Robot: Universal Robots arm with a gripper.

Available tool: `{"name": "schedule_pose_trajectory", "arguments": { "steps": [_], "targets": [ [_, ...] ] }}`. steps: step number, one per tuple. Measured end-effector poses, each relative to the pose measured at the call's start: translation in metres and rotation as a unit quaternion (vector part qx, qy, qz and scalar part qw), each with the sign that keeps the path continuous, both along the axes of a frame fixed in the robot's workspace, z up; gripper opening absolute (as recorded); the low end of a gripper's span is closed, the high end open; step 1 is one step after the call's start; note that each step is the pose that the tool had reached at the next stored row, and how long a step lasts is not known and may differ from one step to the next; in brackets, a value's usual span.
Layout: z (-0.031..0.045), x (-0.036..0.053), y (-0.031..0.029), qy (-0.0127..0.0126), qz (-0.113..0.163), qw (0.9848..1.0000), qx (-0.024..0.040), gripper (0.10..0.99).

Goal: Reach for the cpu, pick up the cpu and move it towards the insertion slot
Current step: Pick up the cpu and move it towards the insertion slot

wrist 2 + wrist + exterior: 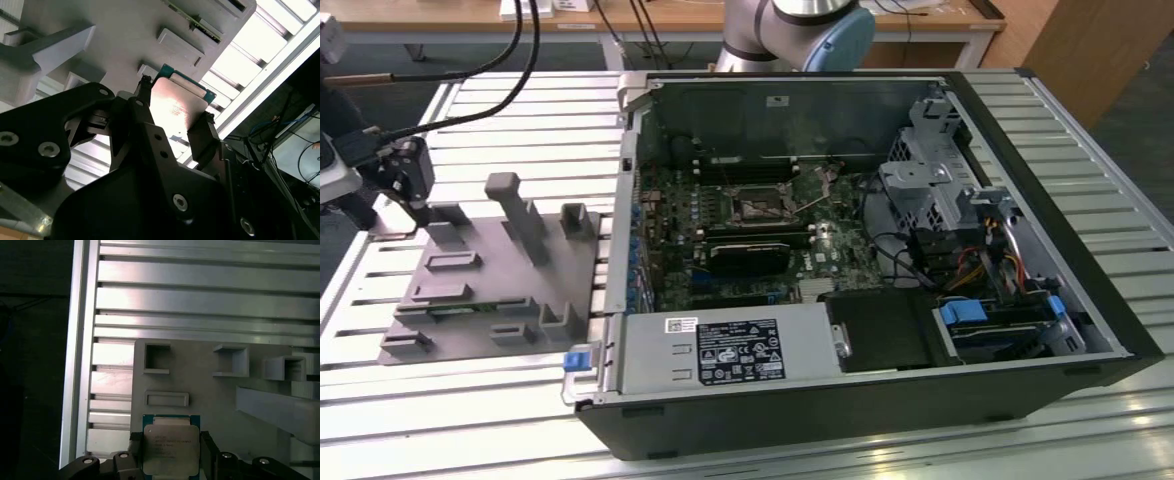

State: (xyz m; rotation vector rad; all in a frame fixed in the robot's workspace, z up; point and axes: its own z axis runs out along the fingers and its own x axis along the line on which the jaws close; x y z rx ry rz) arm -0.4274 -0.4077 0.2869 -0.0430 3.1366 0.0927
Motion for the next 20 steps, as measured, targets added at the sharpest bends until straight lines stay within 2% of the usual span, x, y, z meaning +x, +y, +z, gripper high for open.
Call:
{"name": "schedule_pose_trajectory", "arguments": {
  "steps": [7, 20],
  "targets": [
    [0.0099, 0.0001, 0.0000, 0.0001, 0.000, 1.0000, 0.0000, 0.541],
    [0.0367, 0.0004, 0.0000, 0.0000, 0.000, 1.0000, 0.0000, 0.541]
  ]
}}
